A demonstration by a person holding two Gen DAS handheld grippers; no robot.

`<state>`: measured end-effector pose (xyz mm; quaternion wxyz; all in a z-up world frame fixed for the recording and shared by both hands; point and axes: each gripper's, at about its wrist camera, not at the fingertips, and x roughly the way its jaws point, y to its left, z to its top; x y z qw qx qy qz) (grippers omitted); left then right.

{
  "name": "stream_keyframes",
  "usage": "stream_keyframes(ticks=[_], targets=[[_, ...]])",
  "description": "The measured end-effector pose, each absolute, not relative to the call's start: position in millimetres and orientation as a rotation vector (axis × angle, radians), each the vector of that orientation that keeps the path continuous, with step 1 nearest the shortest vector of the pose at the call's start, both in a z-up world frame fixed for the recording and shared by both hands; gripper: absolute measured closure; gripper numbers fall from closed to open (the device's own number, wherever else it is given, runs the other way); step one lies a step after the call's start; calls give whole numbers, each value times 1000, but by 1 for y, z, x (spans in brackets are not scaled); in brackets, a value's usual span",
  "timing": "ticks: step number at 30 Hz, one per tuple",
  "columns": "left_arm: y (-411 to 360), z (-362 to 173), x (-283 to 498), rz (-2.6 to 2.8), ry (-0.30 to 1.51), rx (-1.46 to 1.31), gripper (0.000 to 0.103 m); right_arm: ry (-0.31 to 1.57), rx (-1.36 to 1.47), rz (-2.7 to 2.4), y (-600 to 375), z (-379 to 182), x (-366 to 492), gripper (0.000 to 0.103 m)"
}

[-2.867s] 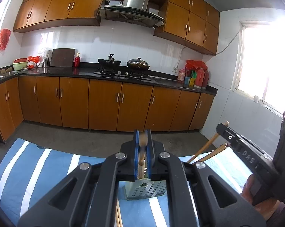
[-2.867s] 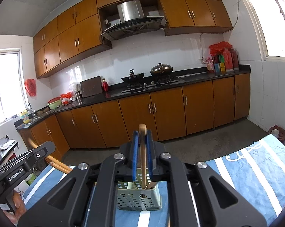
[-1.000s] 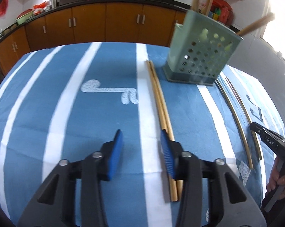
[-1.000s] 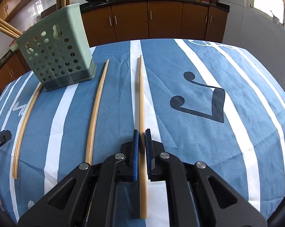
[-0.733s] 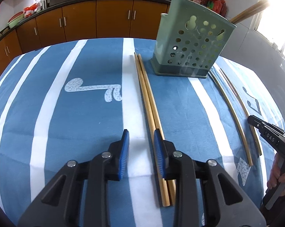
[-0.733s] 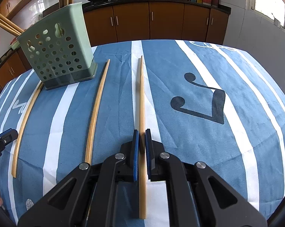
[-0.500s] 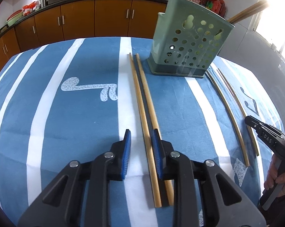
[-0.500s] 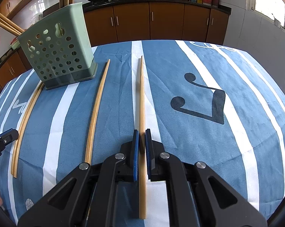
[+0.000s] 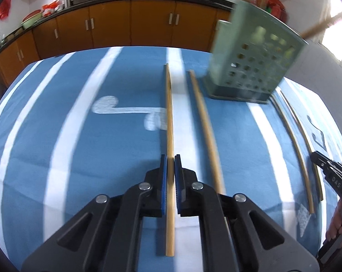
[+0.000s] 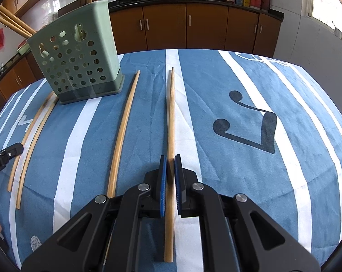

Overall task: Organize utensils
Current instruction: 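Lift the right tool's chopstick toward the holder while the left tool lifts its own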

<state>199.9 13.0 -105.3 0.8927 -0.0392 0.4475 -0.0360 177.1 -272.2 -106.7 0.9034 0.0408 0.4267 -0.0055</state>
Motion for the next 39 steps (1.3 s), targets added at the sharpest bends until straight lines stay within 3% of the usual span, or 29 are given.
stream_keyframes(ticks=[39], targets=[[37, -106, 193, -99, 891, -74, 93, 862, 66, -5, -277, -108, 180, 94]])
